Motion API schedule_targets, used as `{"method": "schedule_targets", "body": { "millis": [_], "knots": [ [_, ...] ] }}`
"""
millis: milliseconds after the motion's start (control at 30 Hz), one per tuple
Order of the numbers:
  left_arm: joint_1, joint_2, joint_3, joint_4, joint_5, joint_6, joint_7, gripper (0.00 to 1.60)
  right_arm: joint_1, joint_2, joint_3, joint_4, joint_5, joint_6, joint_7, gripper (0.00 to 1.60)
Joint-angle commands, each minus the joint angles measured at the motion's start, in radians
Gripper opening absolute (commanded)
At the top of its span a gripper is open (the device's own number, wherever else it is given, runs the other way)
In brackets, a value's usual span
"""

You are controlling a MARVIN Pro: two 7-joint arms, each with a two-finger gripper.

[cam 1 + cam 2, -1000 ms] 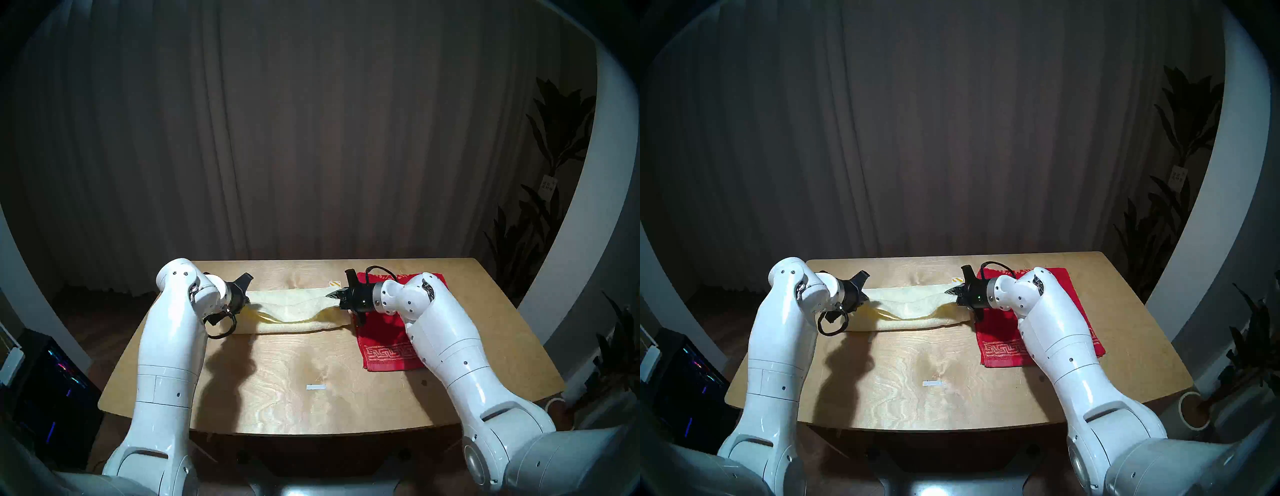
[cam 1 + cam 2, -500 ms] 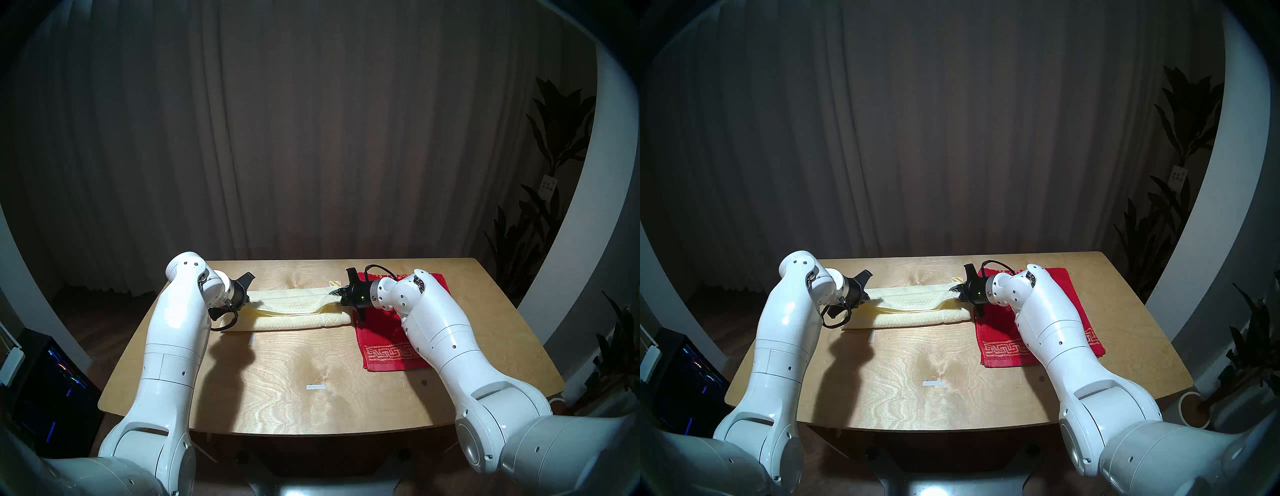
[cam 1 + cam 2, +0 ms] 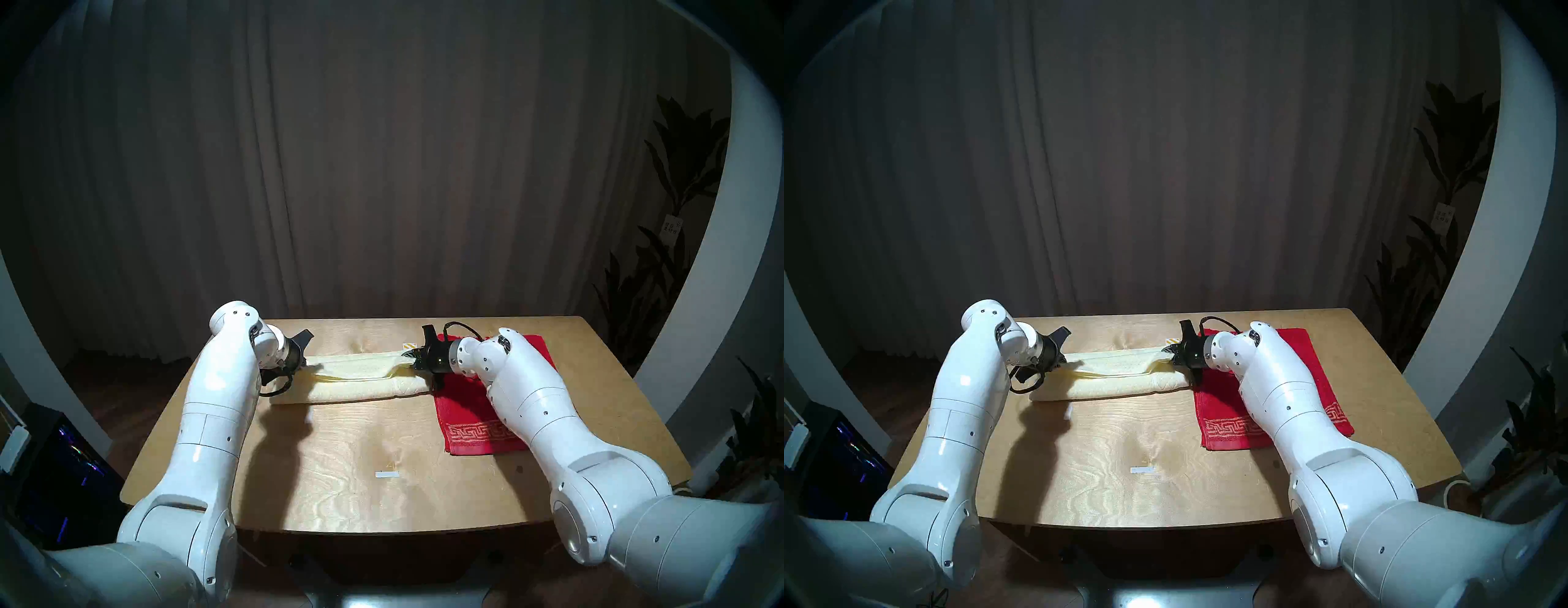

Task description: Fold each towel twice and stack them on table

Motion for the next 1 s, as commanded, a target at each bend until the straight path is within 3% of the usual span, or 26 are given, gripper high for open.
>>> {"method": "schedule_targets", "body": {
  "millis": [0, 33, 67, 100, 133, 167, 200, 233, 267, 867, 967],
  "knots": [
    [-0.078, 0.012, 0.002, 0.009, 0.013, -0.005, -0.024, 0.09, 0.058, -0.019, 0.004, 0.005, -0.003, 0.016, 0.064, 0.35],
    [-0.082, 0.013, 0.004, 0.014, 0.015, -0.005, -0.027, 0.38, 0.061, -0.02, 0.005, 0.009, -0.005, 0.02, 0.071, 0.45],
    [-0.085, 0.013, 0.005, 0.019, 0.016, -0.005, -0.03, 0.52, 0.065, -0.021, 0.005, 0.014, -0.008, 0.021, 0.077, 0.48],
    [-0.089, 0.014, 0.006, 0.021, 0.018, -0.006, -0.033, 0.61, 0.068, -0.022, 0.004, 0.017, -0.011, 0.022, 0.082, 0.63],
    [-0.091, 0.015, 0.007, 0.022, 0.019, -0.007, -0.036, 0.69, 0.071, -0.023, 0.005, 0.019, -0.013, 0.022, 0.086, 0.88],
    [-0.094, 0.015, 0.008, 0.025, 0.02, -0.007, -0.039, 0.99, 0.074, -0.023, 0.005, 0.024, -0.016, 0.024, 0.091, 1.01],
    [-0.096, 0.016, 0.008, 0.029, 0.021, -0.008, -0.041, 1.12, 0.077, -0.024, 0.005, 0.029, -0.019, 0.025, 0.096, 1.1],
    [-0.098, 0.017, 0.009, 0.032, 0.023, -0.009, -0.044, 1.43, 0.08, -0.025, 0.004, 0.034, -0.022, 0.026, 0.101, 1.52],
    [-0.1, 0.018, 0.01, 0.036, 0.025, -0.01, -0.047, 1.6, 0.085, -0.026, 0.003, 0.041, -0.027, 0.027, 0.109, 1.6],
    [-0.142, 0.016, 0.029, 0.104, 0.052, -0.043, -0.107, 1.56, 0.159, -0.053, 0.001, 0.167, -0.085, 0.026, 0.21, 1.55],
    [-0.15, 0.014, 0.032, 0.115, 0.055, -0.047, -0.114, 1.55, 0.175, -0.06, 0.001, 0.18, -0.091, 0.024, 0.216, 1.6]
  ]
}}
